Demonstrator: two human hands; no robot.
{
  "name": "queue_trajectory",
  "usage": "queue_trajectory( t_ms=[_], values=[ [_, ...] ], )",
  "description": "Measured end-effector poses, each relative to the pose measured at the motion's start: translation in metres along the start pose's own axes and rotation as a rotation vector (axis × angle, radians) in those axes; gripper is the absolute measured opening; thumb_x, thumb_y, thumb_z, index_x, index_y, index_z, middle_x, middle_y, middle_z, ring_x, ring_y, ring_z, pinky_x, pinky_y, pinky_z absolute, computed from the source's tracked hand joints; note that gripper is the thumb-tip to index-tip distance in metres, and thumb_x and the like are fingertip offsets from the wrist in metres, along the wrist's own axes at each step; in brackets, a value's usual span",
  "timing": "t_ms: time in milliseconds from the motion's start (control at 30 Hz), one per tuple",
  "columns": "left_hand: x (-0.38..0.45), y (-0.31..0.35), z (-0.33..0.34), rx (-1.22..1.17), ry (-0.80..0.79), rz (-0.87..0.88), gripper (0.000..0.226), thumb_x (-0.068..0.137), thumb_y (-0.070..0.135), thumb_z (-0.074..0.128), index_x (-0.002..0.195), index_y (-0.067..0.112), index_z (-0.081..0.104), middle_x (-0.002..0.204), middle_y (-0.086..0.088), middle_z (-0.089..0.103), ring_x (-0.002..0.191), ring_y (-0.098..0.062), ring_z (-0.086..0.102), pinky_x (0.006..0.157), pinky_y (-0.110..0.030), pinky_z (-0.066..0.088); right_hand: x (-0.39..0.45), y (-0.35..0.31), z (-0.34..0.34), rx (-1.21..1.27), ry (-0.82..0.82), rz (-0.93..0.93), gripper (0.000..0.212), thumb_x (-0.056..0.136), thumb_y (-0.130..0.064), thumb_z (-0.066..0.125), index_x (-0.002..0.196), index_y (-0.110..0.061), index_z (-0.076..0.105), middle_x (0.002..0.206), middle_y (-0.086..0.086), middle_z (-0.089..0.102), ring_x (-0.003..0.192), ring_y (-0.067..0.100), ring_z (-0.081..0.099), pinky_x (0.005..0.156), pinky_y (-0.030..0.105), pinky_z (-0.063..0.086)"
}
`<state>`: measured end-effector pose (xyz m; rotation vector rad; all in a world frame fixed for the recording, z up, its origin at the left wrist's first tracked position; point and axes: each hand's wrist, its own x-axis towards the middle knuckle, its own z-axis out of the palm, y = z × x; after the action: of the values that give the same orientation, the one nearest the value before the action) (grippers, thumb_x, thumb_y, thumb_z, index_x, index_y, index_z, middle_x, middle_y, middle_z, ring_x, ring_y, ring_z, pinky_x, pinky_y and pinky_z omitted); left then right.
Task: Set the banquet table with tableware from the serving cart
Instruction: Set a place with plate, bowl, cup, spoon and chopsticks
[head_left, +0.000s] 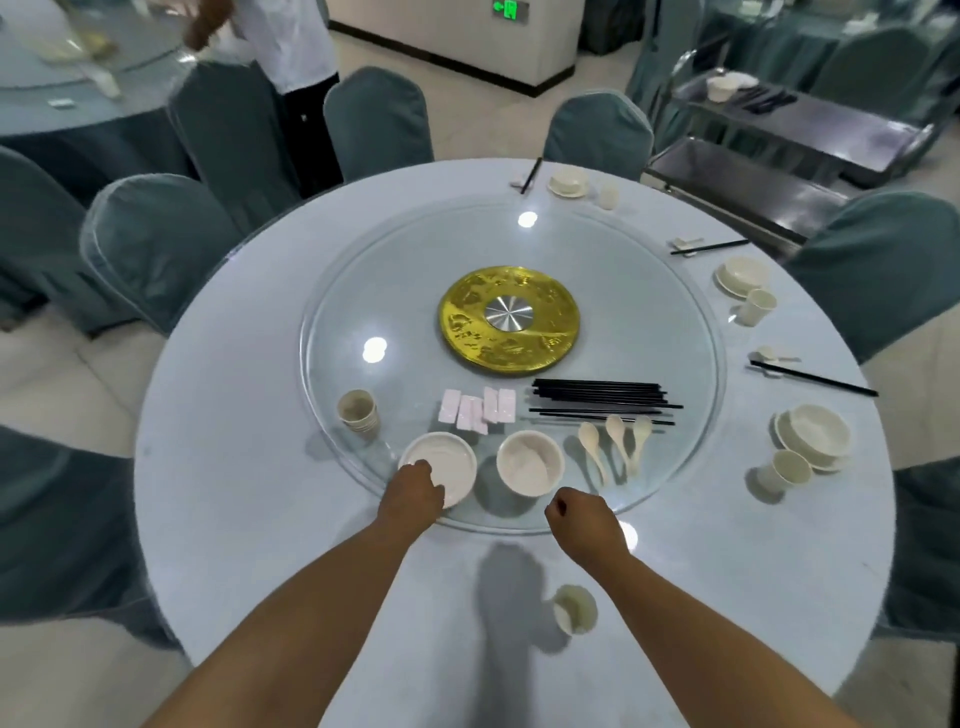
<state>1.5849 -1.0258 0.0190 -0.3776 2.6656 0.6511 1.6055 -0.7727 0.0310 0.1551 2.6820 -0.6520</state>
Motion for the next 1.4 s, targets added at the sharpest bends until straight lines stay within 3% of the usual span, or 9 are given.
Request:
queue_trajectory(
  t_ms=[167, 367, 700, 900, 1167, 1400],
  values=[
    [0.029, -0.034, -0.006, -0.182, 0.021, -0.162, 0.030, 0.092, 0.020, 0.058, 0.113, 0.000, 0.061, 0.115, -0.019, 0.065, 0.111, -0.033, 0.059, 0.090, -0.033, 0.045, 0.029, -0.027, 0.016, -0.070, -0.037, -0.051, 0.029, 0.092, -0.027, 0.044, 0.064, -0.018, 0.038, 0.061, -0.002, 0.050, 0.055, 0.015, 0.041, 0.050, 0.027, 0.033],
    [0.054, -0.059, 0.004, -0.341, -0.015, -0.321, 0.037, 0.090, 0.027, 0.066, 0.111, -0.001, 0.058, 0.115, -0.019, 0.064, 0.110, -0.034, 0.060, 0.089, -0.034, 0.045, 0.050, -0.029, 0.022, -0.133, 0.012, -0.023, 0.032, 0.094, -0.024, 0.043, 0.063, -0.019, 0.036, 0.059, -0.003, 0.048, 0.054, 0.016, 0.042, 0.049, 0.028, 0.033],
    [0.067, -0.058, 0.017, -0.414, -0.013, -0.392, 0.031, 0.083, 0.021, 0.073, 0.108, 0.003, 0.068, 0.109, -0.015, 0.070, 0.104, -0.033, 0.064, 0.087, -0.033, 0.048, 0.059, -0.023, 0.027, -0.167, 0.056, -0.035, 0.028, 0.093, -0.022, 0.043, 0.066, -0.016, 0.041, 0.058, -0.001, 0.047, 0.053, 0.016, 0.040, 0.047, 0.028, 0.030],
    [0.067, -0.054, 0.005, -0.428, 0.001, -0.414, 0.022, 0.081, 0.016, 0.070, 0.101, 0.006, 0.074, 0.100, -0.014, 0.073, 0.098, -0.032, 0.067, 0.083, -0.032, 0.051, 0.056, -0.020, 0.025, -0.163, 0.063, -0.042, 0.026, 0.094, -0.022, 0.042, 0.070, -0.012, 0.048, 0.060, 0.000, 0.053, 0.057, 0.019, 0.048, 0.048, 0.029, 0.033],
    [0.053, -0.050, -0.010, -0.415, 0.082, -0.458, 0.024, 0.083, 0.008, 0.059, 0.104, 0.004, 0.071, 0.106, -0.019, 0.070, 0.104, -0.038, 0.064, 0.089, -0.038, 0.054, 0.040, -0.013, 0.013, -0.129, 0.105, -0.050, 0.030, 0.093, -0.023, 0.043, 0.064, -0.019, 0.038, 0.055, -0.003, 0.046, 0.050, 0.011, 0.039, 0.045, 0.025, 0.027],
    [0.023, -0.041, -0.036, -0.492, 0.115, -0.463, 0.021, 0.084, 0.008, 0.058, 0.098, 0.000, 0.071, 0.099, -0.021, 0.071, 0.095, -0.037, 0.068, 0.086, -0.038, 0.056, 0.019, -0.014, 0.004, -0.076, 0.132, -0.052, 0.034, 0.094, -0.025, 0.043, 0.061, -0.023, 0.034, 0.054, -0.003, 0.046, 0.049, 0.011, 0.039, 0.045, 0.025, 0.030]
  ],
)
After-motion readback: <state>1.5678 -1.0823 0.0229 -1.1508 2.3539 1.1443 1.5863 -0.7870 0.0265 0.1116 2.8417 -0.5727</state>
